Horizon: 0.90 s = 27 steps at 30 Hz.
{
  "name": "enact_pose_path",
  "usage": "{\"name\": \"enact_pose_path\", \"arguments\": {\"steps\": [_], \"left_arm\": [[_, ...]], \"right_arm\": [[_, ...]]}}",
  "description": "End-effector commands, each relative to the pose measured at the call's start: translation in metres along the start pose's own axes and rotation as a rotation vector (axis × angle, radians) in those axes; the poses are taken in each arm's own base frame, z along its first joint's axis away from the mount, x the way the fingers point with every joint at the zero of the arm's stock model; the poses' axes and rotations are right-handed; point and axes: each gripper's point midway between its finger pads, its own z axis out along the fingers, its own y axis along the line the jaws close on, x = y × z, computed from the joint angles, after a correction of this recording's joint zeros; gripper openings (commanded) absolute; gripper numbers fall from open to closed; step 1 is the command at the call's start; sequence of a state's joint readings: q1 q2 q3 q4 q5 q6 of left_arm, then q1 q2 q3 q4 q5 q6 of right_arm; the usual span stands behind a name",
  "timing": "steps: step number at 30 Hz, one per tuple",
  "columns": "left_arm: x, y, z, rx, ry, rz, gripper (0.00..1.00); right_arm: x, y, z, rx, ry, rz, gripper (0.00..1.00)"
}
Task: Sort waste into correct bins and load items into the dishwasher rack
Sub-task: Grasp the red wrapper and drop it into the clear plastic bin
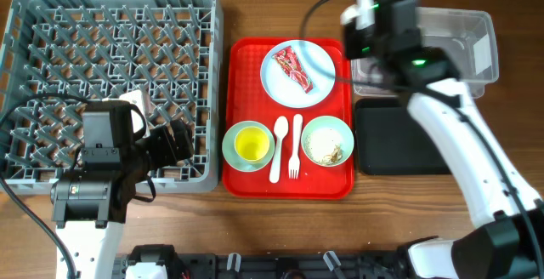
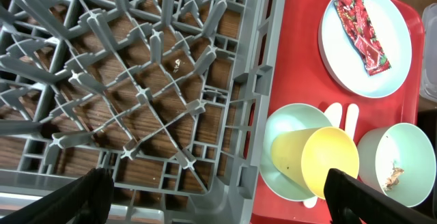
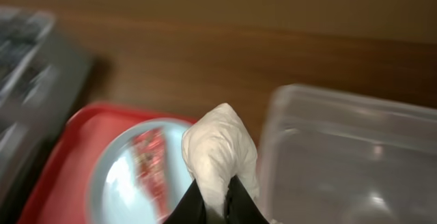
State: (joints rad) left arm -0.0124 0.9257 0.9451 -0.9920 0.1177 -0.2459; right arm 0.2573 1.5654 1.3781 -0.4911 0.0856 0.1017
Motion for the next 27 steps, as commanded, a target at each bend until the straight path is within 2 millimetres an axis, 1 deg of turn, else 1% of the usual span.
{"name": "enact_pose_path", "arguments": {"steps": [1,2,3,4,5,6,7,8,9,10,11,13,15,16,18,20,21,22,24,25,26,27], "left_arm": [[-0.006,-0.006,-0.006,0.022,-0.018,0.006,1.00],[-0.006,-0.006,-0.006,0.022,-0.018,0.006,1.00],[-0.006,-0.006,-0.006,0.022,-0.018,0.006,1.00],[-0.006,-0.006,-0.006,0.022,-0.018,0.006,1.00],[-0.006,-0.006,-0.006,0.022,-0.017,0.006,1.00],[-0.006,-0.006,-0.006,0.022,-0.017,0.006,1.00],[-0.006,-0.006,-0.006,0.022,-0.018,0.006,1.00],[-0.006,-0.006,-0.006,0.022,-0.018,0.006,1.00],[-0.006,-0.006,-0.006,0.022,-0.018,0.006,1.00],[-0.006,-0.006,-0.006,0.022,-0.018,0.006,1.00],[-0.006,-0.006,-0.006,0.022,-0.018,0.006,1.00],[-0.006,-0.006,-0.006,0.022,-0.017,0.006,1.00],[-0.006,-0.006,-0.006,0.022,-0.017,0.006,1.00],[-0.006,-0.006,-0.006,0.022,-0.017,0.006,1.00],[-0.006,-0.006,-0.006,0.022,-0.017,0.006,1.00],[-0.006,-0.006,-0.006,0.022,-0.017,0.006,1.00],[-0.006,-0.006,-0.006,0.022,-0.017,0.006,1.00],[-0.006,-0.006,-0.006,0.022,-0.017,0.006,1.00],[-0.006,-0.006,-0.006,0.022,-0.017,0.006,1.00],[-0.006,-0.006,-0.006,0.022,-0.017,0.006,1.00],[-0.006,-0.006,-0.006,0.022,-0.017,0.006,1.00],[-0.006,-0.006,-0.006,0.022,-0.017,0.006,1.00]], "right_arm": [[0.024,-0.074,0.024,0.159,0.084,0.117,0.21],[0.032,-0.089,0.033,0.182,0.108,0.137,0.28],[0.035,-0.093,0.041,0.164,0.114,0.153,0.52],[0.032,-0.087,0.044,0.109,0.103,0.157,0.75],[0.019,-0.069,0.042,0.000,0.064,0.132,0.80],[0.008,-0.052,0.037,-0.082,0.027,0.128,0.80],[-0.003,-0.030,0.031,-0.173,-0.011,0.111,0.80],[-0.010,-0.005,0.027,-0.252,-0.034,0.085,0.80],[-0.008,0.016,0.026,-0.293,-0.031,0.052,0.81],[0.004,0.046,0.030,-0.336,-0.002,-0.052,0.81],[0.017,0.062,0.038,-0.338,0.031,-0.104,0.81],[0.050,0.078,0.063,-0.307,0.126,-0.139,0.83],[0.092,0.094,0.086,-0.327,0.246,-0.161,0.83],[0.110,0.096,0.097,-0.324,0.298,-0.167,0.82],[0.142,0.094,0.117,-0.304,0.383,-0.161,0.76],[0.163,0.089,0.130,-0.271,0.439,-0.138,0.76],[0.175,0.089,0.135,-0.263,0.472,-0.116,0.73],[0.180,0.088,0.137,-0.257,0.489,-0.102,0.69],[0.185,0.088,0.137,-0.257,0.508,-0.096,0.52],[0.188,0.089,0.135,-0.260,0.519,-0.096,0.36],[0.190,0.089,0.134,-0.261,0.529,-0.095,0.27],[0.194,0.087,0.131,-0.258,0.551,-0.095,0.14]]}}
